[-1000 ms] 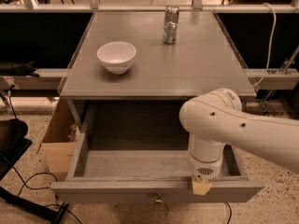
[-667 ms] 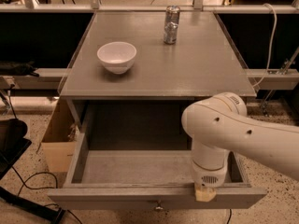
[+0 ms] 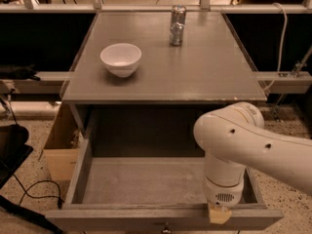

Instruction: Open top drawer

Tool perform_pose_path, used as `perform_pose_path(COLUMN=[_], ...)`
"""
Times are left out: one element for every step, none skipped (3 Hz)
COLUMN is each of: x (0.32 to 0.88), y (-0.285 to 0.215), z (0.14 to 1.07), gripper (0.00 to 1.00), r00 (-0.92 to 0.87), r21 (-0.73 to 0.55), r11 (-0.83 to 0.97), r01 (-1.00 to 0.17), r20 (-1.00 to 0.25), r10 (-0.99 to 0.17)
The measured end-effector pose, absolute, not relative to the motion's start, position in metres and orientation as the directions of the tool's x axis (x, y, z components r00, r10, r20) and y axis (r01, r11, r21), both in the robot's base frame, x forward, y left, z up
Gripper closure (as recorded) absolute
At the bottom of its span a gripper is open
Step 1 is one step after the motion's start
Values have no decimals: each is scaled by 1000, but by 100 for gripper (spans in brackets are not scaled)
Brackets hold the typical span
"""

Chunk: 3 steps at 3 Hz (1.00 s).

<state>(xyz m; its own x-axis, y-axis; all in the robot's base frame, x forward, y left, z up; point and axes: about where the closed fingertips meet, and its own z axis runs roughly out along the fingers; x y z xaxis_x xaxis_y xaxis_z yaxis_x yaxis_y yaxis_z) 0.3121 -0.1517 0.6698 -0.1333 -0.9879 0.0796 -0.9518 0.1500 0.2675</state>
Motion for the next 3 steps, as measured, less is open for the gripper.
perform_pose_path(x=[297, 297, 297], y=[-155, -155, -155], z=[673, 673, 673], gripper=[100, 73, 50], r00=[-133, -133, -133], r21=[289, 289, 289], r11=[151, 151, 151], r01=[-945, -945, -945], r20=[80, 80, 80], r10=[-988, -988, -988])
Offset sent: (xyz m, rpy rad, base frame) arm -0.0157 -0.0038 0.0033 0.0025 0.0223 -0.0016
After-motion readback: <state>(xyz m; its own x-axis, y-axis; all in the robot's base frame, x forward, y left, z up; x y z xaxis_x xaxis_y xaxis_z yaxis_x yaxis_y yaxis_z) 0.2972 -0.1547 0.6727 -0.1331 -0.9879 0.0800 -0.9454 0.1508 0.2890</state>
